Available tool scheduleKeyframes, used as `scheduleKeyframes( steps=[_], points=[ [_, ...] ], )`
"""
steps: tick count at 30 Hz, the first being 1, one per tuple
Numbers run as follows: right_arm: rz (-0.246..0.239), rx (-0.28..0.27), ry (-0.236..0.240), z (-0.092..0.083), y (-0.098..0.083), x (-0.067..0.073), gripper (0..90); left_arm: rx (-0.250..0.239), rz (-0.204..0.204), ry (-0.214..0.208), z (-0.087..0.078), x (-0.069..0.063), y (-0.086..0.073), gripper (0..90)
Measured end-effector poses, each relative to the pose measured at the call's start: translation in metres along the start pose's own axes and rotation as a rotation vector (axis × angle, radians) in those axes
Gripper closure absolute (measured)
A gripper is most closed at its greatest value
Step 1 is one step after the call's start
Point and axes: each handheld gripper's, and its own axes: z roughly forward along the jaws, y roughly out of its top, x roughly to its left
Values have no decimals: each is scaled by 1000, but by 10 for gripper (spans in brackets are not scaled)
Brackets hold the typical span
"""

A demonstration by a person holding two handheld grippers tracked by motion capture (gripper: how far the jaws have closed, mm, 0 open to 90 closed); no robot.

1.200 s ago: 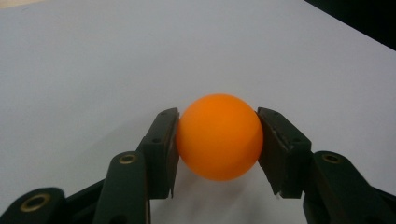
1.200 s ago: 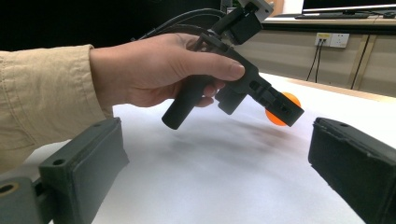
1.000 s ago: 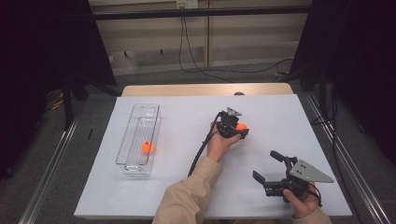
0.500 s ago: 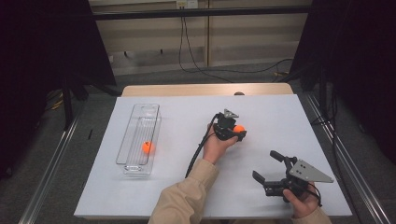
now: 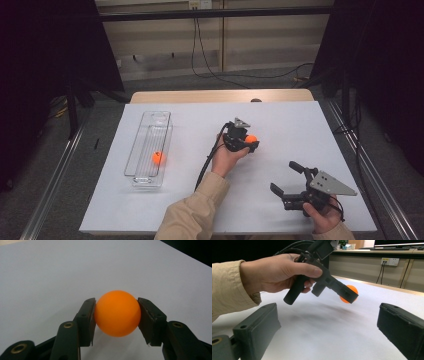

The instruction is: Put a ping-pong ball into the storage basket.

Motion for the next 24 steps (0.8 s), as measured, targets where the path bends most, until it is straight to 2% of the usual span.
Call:
scheduleKeyframes(
  steps=[24],
  points=[
    [1, -1, -4, 0, 0, -1, 27, 3, -3, 1, -16, 3, -9, 509]
  ],
)
